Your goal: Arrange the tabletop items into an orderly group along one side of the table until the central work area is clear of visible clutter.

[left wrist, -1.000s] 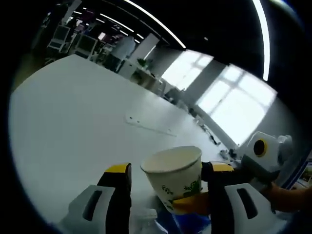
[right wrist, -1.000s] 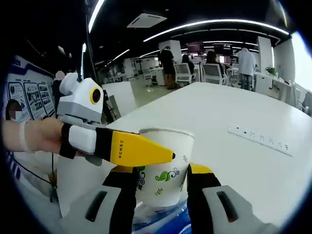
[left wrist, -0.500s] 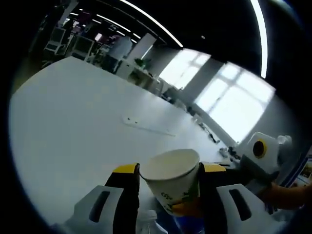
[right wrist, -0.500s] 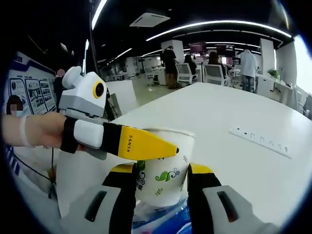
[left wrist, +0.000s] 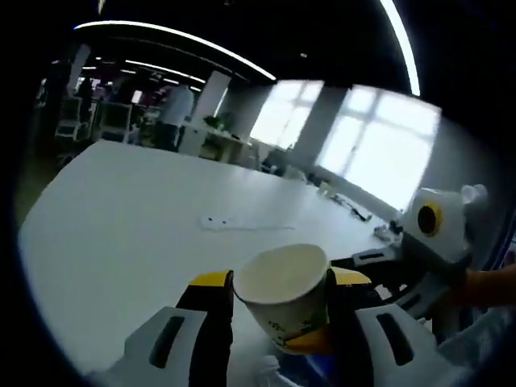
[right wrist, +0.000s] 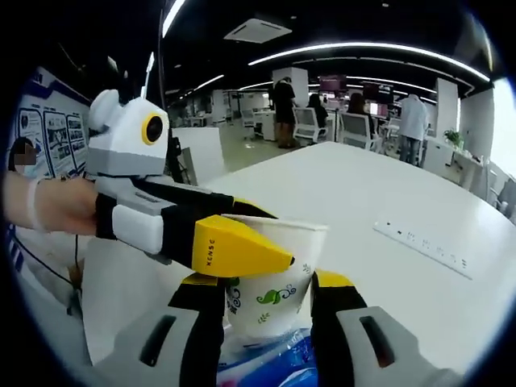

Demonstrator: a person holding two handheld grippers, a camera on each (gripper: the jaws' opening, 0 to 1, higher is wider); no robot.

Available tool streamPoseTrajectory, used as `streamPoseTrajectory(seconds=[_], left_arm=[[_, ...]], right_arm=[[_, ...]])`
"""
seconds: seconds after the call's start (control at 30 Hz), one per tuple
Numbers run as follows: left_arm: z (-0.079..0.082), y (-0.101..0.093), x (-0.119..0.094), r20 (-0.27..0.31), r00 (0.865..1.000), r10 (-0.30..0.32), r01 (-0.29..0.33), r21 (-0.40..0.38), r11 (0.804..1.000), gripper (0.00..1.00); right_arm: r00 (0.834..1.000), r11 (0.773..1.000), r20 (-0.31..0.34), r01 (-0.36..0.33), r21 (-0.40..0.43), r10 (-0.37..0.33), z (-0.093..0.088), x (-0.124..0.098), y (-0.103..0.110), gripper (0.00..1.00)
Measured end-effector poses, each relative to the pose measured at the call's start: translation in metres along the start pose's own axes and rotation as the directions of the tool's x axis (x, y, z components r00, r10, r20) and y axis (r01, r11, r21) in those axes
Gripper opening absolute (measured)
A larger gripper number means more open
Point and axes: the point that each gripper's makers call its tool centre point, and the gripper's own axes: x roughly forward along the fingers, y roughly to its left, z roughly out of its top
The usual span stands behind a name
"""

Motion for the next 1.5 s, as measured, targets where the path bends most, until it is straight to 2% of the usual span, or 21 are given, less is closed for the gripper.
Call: streamPoseTrajectory(seconds=[0.17,0.23,0.3,0.5,1.17,1.5], left_arm=[[0.006,-0.002,0.0,0.01,1.0,-0.009,0.008,0.126,0.992,0.43],[0.006,-0.004,0.0,0.011,1.0,-0.009,0.007,0.152,0.988,0.43],[0.007,-0.003,0.0,0.012,1.0,-0.012,0.009,0.213,0.977,0.43],[0.009,-0.006,-0.001,0.016,1.0,-0.021,0.016,0.259,0.966,0.43],[0.016,-0.011,-0.001,0.033,0.999,-0.038,0.028,0.252,0.967,0.43],[0.012,-0.013,-0.003,0.018,0.999,-0.044,0.038,0.258,0.966,0.43]], right_arm=[[1.0,0.999,0.0,0.003,-0.039,-0.003,0.002,-0.001,-0.002,0.38],[1.0,0.999,0.0,0.005,-0.05,-0.005,0.003,-0.002,-0.003,0.38],[1.0,0.998,-0.002,0.007,-0.066,-0.008,0.003,-0.002,-0.002,0.38],[1.0,0.997,0.004,0.015,-0.078,-0.014,0.003,-0.004,-0.002,0.37],[0.999,0.997,0.028,0.022,-0.074,-0.02,0.007,-0.005,-0.003,0.36],[1.0,0.996,0.02,0.019,-0.083,-0.017,0.003,-0.005,-0.002,0.36]])
